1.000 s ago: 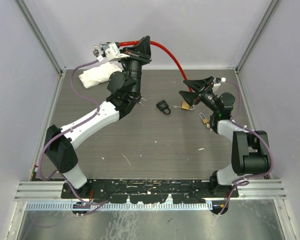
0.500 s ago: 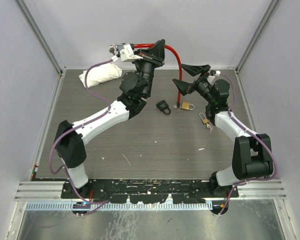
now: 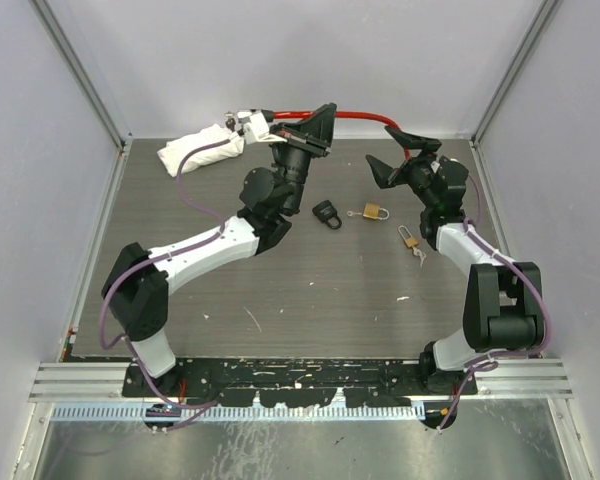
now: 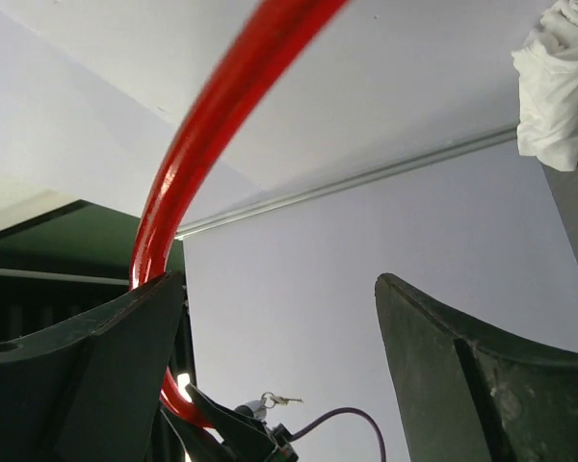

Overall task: Lock with the key
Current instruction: Adjust the lock.

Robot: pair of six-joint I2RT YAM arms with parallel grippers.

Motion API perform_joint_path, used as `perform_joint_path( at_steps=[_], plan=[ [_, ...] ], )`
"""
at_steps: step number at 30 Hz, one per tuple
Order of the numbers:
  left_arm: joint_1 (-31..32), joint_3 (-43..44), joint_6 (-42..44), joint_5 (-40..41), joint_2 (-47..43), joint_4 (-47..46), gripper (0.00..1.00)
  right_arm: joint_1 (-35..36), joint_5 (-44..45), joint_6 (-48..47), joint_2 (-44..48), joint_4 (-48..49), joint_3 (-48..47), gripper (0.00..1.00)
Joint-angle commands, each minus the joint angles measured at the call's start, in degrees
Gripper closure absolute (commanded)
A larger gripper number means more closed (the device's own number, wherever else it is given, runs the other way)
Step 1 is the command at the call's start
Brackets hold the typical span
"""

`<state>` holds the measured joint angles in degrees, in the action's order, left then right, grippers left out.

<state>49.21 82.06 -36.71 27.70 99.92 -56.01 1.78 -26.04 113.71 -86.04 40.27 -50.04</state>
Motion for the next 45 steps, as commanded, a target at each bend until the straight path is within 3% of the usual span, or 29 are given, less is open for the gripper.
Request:
perform_joint_path(
  at_steps=[1, 8, 11, 15, 21, 30, 37, 45],
  plan=[
    [0.4, -2.3, 1.1, 0.4, -6.4, -9.3, 1.0, -0.8, 1.6, 0.9, 1.2, 6.7, -1.7, 0.15],
    [-0.8, -2.1, 1.6, 2.1, -6.6, -9.0, 1.0, -0.6, -3.0, -1.0, 4.6, 6.2, 2.0, 0.2],
    [-1.0, -2.0, 1.5, 2.3, -6.7, -8.6, 1.0, -0.4, -5.4, -1.6, 5.6, 5.4, 3.4, 0.29],
    [-1.5, -1.7, 1.2, 2.1, -6.8, -8.2, 1.0, -0.3, -5.6, -2.3, 6.4, 4.9, 5.6, 0.34],
    [-1.4, -2.5, 0.2, 1.2, -7.2, -8.3, 1.0, 0.4, -5.8, -1.3, 3.8, 6.0, 4.6, 0.23],
    [-2.2, -2.5, 2.5, -0.6, -7.2, -8.2, 1.0, 0.8, -12.8, 1.2, 9.4, 2.4, 6.3, 0.18],
    [-2.2, -2.4, -0.8, -4.5, -6.3, -9.7, 1.0, 0.8, -8.2, 0.5, 6.8, 0.5, 3.8, 0.17],
    [-1.8, -7.9, -4.9, -7.3, -9.0, -11.1, 1.0, 1.8, -3.8, 0.7, 1.1, 0.7, -2.9, 0.21]
  ],
)
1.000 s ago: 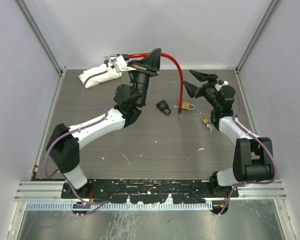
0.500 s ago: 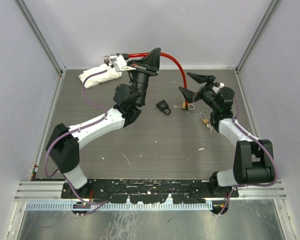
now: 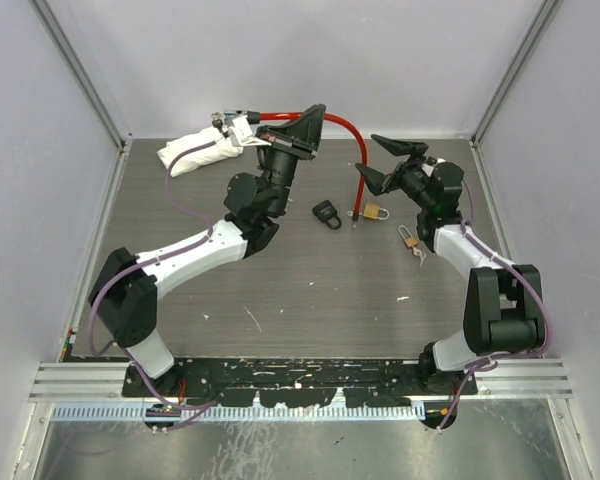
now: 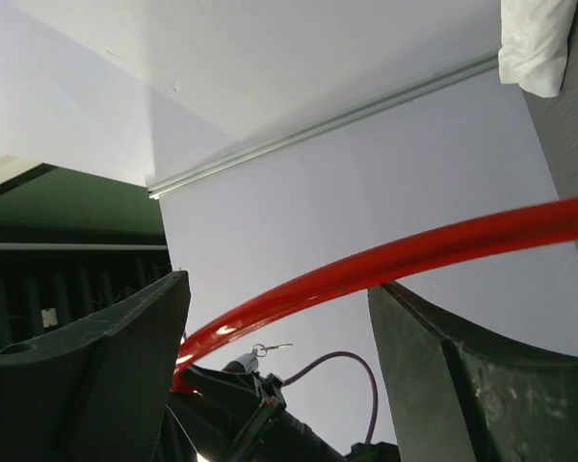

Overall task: Lock with the key
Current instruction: Adjust the lock.

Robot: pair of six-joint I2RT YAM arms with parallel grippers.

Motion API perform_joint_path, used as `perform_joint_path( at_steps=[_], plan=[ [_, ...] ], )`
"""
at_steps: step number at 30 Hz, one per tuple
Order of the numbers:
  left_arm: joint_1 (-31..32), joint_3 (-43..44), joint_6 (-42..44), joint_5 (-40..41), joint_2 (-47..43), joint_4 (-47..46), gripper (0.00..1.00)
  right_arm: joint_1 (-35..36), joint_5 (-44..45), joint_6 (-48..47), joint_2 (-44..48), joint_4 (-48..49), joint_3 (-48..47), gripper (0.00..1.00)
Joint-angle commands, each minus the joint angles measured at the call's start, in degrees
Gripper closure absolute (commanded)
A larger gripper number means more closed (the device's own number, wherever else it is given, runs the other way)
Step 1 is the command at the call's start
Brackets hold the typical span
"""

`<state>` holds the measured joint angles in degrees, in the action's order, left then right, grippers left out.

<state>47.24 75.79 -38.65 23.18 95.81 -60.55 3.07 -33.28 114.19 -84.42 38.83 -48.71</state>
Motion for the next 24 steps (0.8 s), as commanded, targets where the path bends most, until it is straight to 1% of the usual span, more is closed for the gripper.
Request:
perform_joint_path(
  at_steps=[1, 4, 12, 17, 24],
  plan=[
    [0.1, -2.5, -3.2, -3.0, -5.3, -6.8, 1.0, 0.5, 3.9, 0.4, -0.6, 2.4, -4.3, 0.21],
    [0.2, -5.1, -4.2, -3.4, -6.4, -8.1, 1.0, 0.5, 5.0, 0.2, -0.9, 2.8, -3.9, 0.23],
    [0.2, -12.5, -6.7, -5.8, -10.8, -11.1, 1.0, -1.2, 7.0, -1.7, -4.2, 3.5, -3.8, 0.34],
    [0.9, -18.7, -7.1, -7.8, -15.0, -11.2, 1.0, -2.4, 7.2, -1.9, -6.1, 5.9, -5.0, 0.46],
    [0.9, -27.0, -8.8, -8.8, -18.5, -11.9, 1.0, -2.6, 7.4, -4.4, -6.9, 6.3, -6.5, 0.51]
  ],
)
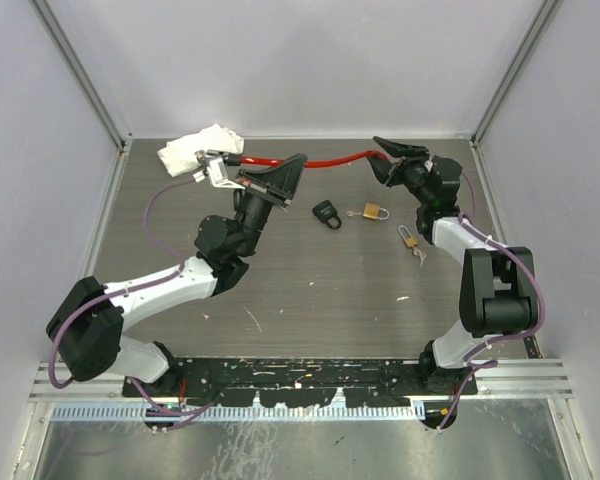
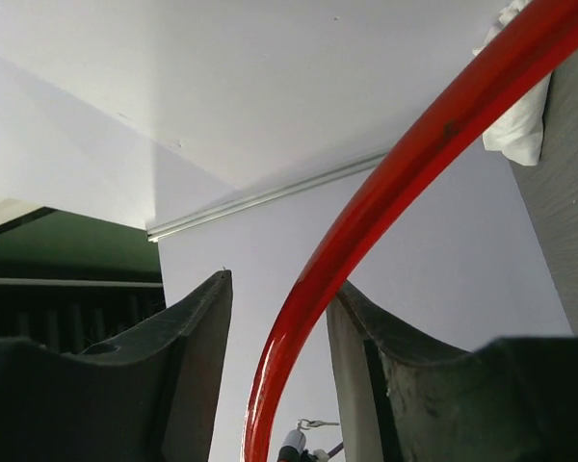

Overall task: Lock with the key
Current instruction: Adjust the lock.

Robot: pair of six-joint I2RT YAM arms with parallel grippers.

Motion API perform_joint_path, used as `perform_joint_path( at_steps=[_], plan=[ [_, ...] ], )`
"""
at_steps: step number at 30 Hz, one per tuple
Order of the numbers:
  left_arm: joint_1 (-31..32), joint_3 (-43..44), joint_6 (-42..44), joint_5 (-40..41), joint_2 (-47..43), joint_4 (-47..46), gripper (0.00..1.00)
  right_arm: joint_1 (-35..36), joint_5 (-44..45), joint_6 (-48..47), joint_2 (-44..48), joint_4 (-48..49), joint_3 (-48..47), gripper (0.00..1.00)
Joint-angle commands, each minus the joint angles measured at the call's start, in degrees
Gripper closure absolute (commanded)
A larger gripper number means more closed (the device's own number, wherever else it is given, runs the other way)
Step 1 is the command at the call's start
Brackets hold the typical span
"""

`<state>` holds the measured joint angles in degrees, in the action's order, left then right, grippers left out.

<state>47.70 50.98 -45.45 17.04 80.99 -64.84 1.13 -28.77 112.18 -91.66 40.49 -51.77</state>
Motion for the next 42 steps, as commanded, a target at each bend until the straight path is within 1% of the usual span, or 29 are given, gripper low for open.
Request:
perform_joint_path(
  at_steps=[1, 7, 9, 12, 13, 16, 17, 18, 20, 22, 23, 26, 27, 28, 29, 30, 31, 32, 33, 35, 37, 42],
  plan=[
    [0.5, -3.5, -2.2, -2.8, -4.2, -7.8, 1.0, -0.7, 2.9, -2.6, 0.3, 4.7, -3.4, 0.51],
    [0.5, -10.6, -2.4, -4.2, -7.7, -8.3, 1.0, -2.0, 3.0, -3.7, 0.0, 4.6, -4.2, 0.54],
    [0.5, -13.5, -2.5, -3.9, -10.9, -8.2, 1.0, -2.1, 3.1, -4.6, 0.0, 4.2, -4.5, 0.55],
    [0.5, -16.9, -2.7, -3.7, -13.5, -7.2, 1.0, -2.1, 3.3, -6.6, -0.1, 3.5, -5.0, 0.61],
    [0.5, -17.7, -2.7, -3.7, -14.2, -6.5, 1.0, -2.1, 3.4, -7.4, -0.1, 3.3, -5.3, 0.65],
    [0.5, -18.8, -2.4, -4.1, -15.3, -4.1, 1.0, -2.1, 1.7, -12.7, -0.1, 3.3, -6.8, 0.92],
    [0.5, -18.6, -1.7, -4.4, -15.6, -2.9, 1.0, -2.0, 0.7, -15.4, 0.1, 3.2, -7.6, 0.97],
    [0.5, -18.4, -0.9, -4.6, -15.9, -1.3, 1.0, -1.9, -0.4, -19.1, 0.4, 2.3, -8.7, 0.98],
    [0.3, -17.4, 1.9, -5.6, -16.9, 3.2, 1.0, -1.9, -3.1, -29.2, 1.7, -3.1, -12.7, 0.99],
    [-0.6, -15.1, 5.6, -7.4, -18.7, 12.1, 1.0, -1.8, -6.3, -41.7, 3.0, -6.4, -15.6, 0.99],
    [-1.2, -13.3, 8.2, -9.0, -19.8, 18.5, 1.0, -1.5, -8.3, -49.3, 3.7, -10.4, -18.0, 0.99],
    [-3.3, -6.6, 17.7, -12.9, -21.7, 36.7, 1.0, 0.5, -13.3, -74.0, 5.1, -28.2, -24.9, 0.99],
    [-3.9, -4.3, 21.1, -14.6, -21.5, 42.1, 1.0, 1.4, -13.6, -82.6, 5.7, -33.3, -26.4, 0.99],
    [-4.5, -1.8, 24.2, -17.1, -20.9, 49.5, 1.0, 2.8, -13.4, -91.3, 6.2, -39.6, -28.0, 0.99],
    [-5.4, 0.9, 27.3, -19.9, -20.0, 54.5, 1.0, 4.5, -11.8, -100.4, 7.0, -46.2, -29.5, 0.99],
    [-6.3, 3.2, 30.5, -23.0, -19.0, 59.0, 1.0, 6.8, -9.2, -113.3, 7.6, -52.6, -31.1, 0.99],
    [-7.1, 5.7, 33.2, -26.5, -17.8, 63.2, 1.0, 9.5, -5.2, -121.3, 8.5, -58.1, -31.6, 0.99],
    [-7.6, 7.9, 35.8, -29.8, -16.5, 67.0, 1.0, 11.9, -1.7, -128.0, 9.8, -61.5, -31.2, 0.99],
    [-8.1, 10.8, 38.1, -32.4, -15.2, 70.7, 1.0, 14.3, 1.7, -133.8, 11.3, -64.1, -30.0, 0.99],
    [-8.9, 14.9, 42.3, -37.0, -12.5, 77.9, 1.0, 18.3, 7.4, -142.1, 14.1, -66.2, -27.0, 0.99],
    [-9.3, 17.6, 46.2, -40.2, -10.4, 83.5, 1.0, 20.5, 10.1, -149.0, 16.4, -69.3, -25.2, 0.99],
    [-10.8, 20.8, 54.0, -49.4, -6.4, 92.3, 1.0, 23.7, 14.0, -164.2, 21.9, -75.3, -21.7, 0.99]
  ],
)
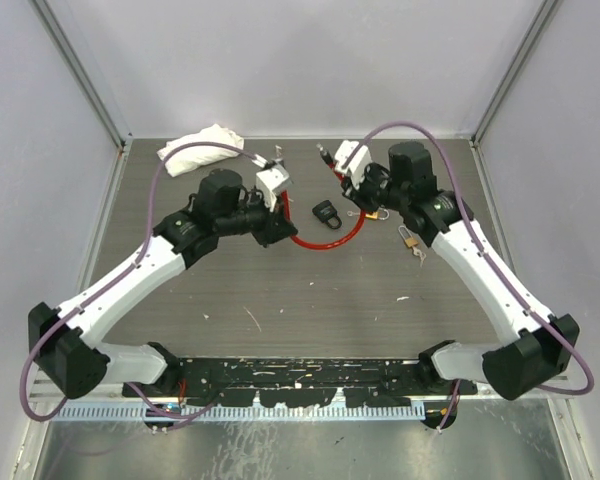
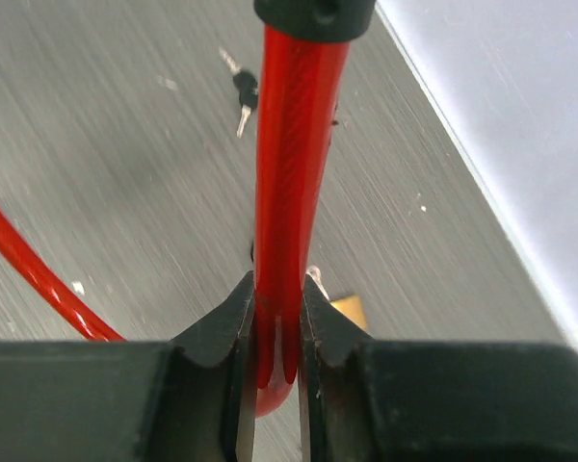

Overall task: Lock with the key
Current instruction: Adjust the lock.

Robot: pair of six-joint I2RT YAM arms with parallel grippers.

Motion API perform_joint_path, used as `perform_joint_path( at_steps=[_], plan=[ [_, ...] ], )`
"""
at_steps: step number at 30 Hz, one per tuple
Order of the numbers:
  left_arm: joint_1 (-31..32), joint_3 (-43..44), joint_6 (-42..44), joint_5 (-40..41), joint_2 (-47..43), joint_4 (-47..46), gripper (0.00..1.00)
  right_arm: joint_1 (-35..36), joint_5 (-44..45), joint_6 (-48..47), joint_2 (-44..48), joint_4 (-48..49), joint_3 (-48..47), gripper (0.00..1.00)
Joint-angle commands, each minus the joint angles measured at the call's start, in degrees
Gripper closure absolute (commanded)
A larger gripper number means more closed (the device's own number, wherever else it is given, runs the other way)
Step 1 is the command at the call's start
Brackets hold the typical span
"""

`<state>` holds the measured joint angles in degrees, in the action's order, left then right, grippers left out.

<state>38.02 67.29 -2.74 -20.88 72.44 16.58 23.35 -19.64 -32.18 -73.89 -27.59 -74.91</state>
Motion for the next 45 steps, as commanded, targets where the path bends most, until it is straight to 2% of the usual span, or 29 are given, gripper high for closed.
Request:
perform_joint_path(
  at_steps=[1, 6, 12, 20, 28, 45],
  plan=[
    [-1.2, 5.3, 12.5, -13.7, 2.9, 13.0, 1.0, 1.9, 5.0, -22.7, 4.9, -8.4, 2.0, 0.99],
    [-2.0, 9.4, 14.8, -21.1, 7.3, 20.8, 1.0, 3.0, 4.5, -31.1, 6.7, -15.1, 2.1, 0.99],
    [-4.1, 8.1, 15.0, -28.4, 8.3, 20.9, 1.0, 3.2, 7.7, -32.8, 7.0, -18.2, 2.0, 0.99],
    [-3.8, 9.3, 17.2, -23.8, 9.1, 24.6, 1.0, 3.2, 11.1, -30.6, 3.5, -22.7, -1.9, 0.99],
    [-1.3, 9.7, 20.4, -14.9, 9.2, 28.2, 1.0, 3.2, 12.5, -26.9, -2.8, -27.5, -7.2, 0.99],
    [-1.3, 9.2, 21.3, -7.5, 9.3, 29.5, 1.0, 3.4, 10.9, -26.3, -3.4, -30.7, -8.1, 0.99]
  ],
)
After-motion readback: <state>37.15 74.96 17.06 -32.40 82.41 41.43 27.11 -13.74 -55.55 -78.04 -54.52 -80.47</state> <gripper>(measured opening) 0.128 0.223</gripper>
